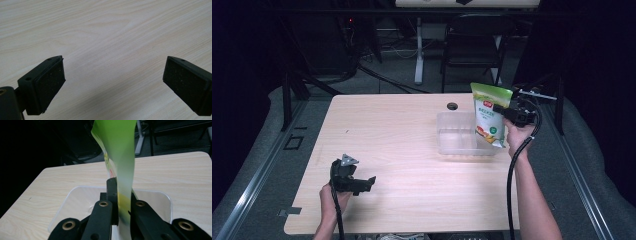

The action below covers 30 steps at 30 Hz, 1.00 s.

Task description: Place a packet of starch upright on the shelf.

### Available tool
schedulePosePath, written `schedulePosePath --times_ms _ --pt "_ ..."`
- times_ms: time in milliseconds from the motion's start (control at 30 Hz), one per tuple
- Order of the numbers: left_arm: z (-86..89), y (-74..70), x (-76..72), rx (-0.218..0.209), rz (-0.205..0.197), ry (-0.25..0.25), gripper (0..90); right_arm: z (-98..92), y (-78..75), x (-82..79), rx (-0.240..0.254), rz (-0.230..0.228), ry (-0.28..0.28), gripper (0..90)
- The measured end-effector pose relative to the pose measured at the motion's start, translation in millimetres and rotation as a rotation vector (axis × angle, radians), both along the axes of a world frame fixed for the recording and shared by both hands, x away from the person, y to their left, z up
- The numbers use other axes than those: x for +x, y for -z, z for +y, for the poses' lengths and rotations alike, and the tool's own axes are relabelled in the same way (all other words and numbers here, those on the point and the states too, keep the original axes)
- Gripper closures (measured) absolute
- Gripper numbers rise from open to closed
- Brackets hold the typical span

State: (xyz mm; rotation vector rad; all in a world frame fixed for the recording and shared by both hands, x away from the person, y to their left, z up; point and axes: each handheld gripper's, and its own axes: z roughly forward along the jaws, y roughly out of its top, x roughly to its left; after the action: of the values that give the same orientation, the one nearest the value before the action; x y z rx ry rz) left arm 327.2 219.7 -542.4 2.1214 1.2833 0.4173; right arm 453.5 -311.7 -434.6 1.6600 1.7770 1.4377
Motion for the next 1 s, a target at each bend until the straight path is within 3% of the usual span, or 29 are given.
schedulePosePath --times_ms 233,467,633,833,1000 --pt "-1.0 0.2 -0.1 0.002 0.001 -0.001 3.7 0.8 9.9 2.9 0.039 -0.04 0.018 90.0" --pt "-0.4 0.1 -0.1 0.004 0.0 -0.002 3.7 1.4 24.2 7.0 0.028 -0.017 0.023 90.0" --pt "-0.9 0.2 -0.1 0.003 0.0 0.0 3.7 -1.3 28.3 5.3 0.029 -0.029 0.015 90.0" --pt "-1.7 0.0 -0.7 0.007 -0.008 0.003 3.7 3.6 26.6 5.3 -0.078 -0.021 -0.014 89.9" --pt "-0.8 -1.1 -1.9 0.001 -0.006 0.0 3.7 6.0 27.7 4.3 -0.115 -0.011 -0.024 89.9"
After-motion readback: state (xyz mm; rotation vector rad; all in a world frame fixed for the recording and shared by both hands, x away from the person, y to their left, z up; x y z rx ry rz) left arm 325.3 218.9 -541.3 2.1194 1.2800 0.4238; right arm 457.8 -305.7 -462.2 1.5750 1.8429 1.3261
